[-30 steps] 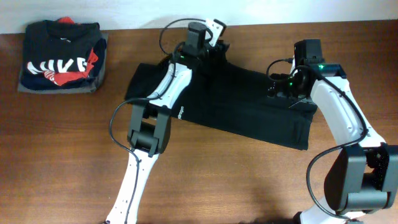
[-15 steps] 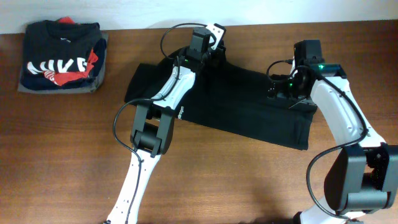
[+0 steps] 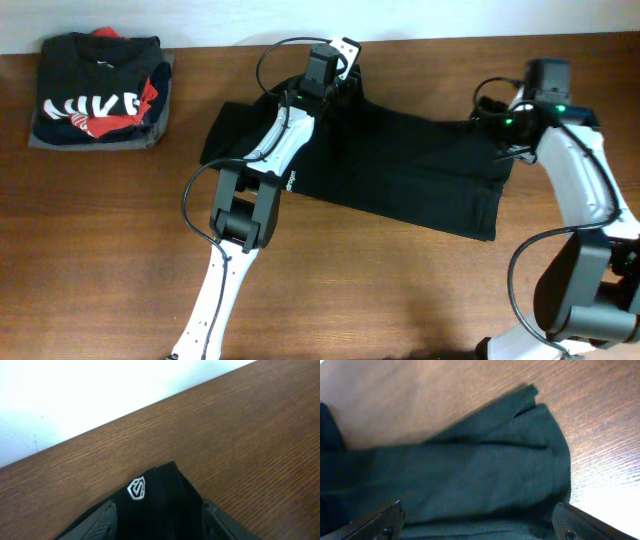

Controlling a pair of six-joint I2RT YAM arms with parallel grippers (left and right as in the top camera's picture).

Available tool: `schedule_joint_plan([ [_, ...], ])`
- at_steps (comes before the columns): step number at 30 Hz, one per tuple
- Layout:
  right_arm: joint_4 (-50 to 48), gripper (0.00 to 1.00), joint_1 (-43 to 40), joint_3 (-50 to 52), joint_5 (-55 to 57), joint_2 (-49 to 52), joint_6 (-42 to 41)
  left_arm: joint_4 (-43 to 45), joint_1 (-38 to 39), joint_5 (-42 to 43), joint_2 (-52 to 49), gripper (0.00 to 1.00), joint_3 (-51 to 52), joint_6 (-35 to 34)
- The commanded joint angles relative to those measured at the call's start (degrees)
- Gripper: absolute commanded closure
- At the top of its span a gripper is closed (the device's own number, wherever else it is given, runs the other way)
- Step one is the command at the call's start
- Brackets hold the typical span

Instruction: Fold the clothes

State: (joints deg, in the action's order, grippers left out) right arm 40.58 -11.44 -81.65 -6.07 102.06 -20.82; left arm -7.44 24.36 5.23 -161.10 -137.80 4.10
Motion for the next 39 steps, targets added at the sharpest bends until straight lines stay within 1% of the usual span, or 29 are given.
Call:
schedule_joint_plan([
  [1,-0.6,0.01,-1.8,-0.9,-4.7,-0.4,-0.9,0.3,0.0,-0.8,-3.2,0.46,-0.9,0.5],
  [7,-1.1,0.01,-2.2,-0.9,-3.8,-0.4,-0.5,0.1,0.0,-0.8,-3.9,0.46,-0.9,0.5],
  [13,-6.3,0.01,-2.2,-0.9,-3.6,-0.4,-0.5,-0.3,-0.1,-0.8,-3.9,0.46,-0.9,0.5],
  [15,-8.0,0.01,-2.2,-0.9,-1.8,-0.3,-0.5,-0.3,-0.1,-0.8,-3.9,0.46,-0.9,0.5],
  [19,-10.4,0.01,-2.3,-0.9,5.7,1.0,-0.5,-0.3,-0.1,-0.5,-3.9,0.47,-0.9,0.5],
  [21,-12.6,0.01,-2.9,-0.9,7.1,2.9,-0.5,-0.3,-0.1,-0.5,-3.9,0.47,-0.9,0.5],
  [23,-14.4,0.01,-3.7,-0.9,6.4,4.7,-0.5,-0.3,-0.1,-0.5,-3.9,0.47,-0.9,0.5],
  [24,-15.3,0.0,-4.0,-0.9,6.0,5.6,-0.5,-0.3,-0.1,-0.5,-3.9,0.45,-0.9,0.5],
  [25,-16.3,0.02,-4.3,-0.9,5.3,6.8,-0.5,-0.3,-0.1,-0.5,-3.9,0.41,-0.9,0.5],
  [28,-19.1,0.05,-5.1,-0.9,3.3,9.7,-0.5,-0.3,-0.1,-0.5,-3.9,0.35,-0.9,0.5],
  [35,-23.6,0.07,-6.2,-0.9,-2.3,15.6,-0.5,-0.3,-0.1,-0.5,-3.9,0.32,-0.9,0.5],
  [39,-24.2,0.07,-6.2,-0.9,-4.3,18.1,-0.5,-0.3,-0.1,-0.5,-3.9,0.3,-0.9,0.5],
])
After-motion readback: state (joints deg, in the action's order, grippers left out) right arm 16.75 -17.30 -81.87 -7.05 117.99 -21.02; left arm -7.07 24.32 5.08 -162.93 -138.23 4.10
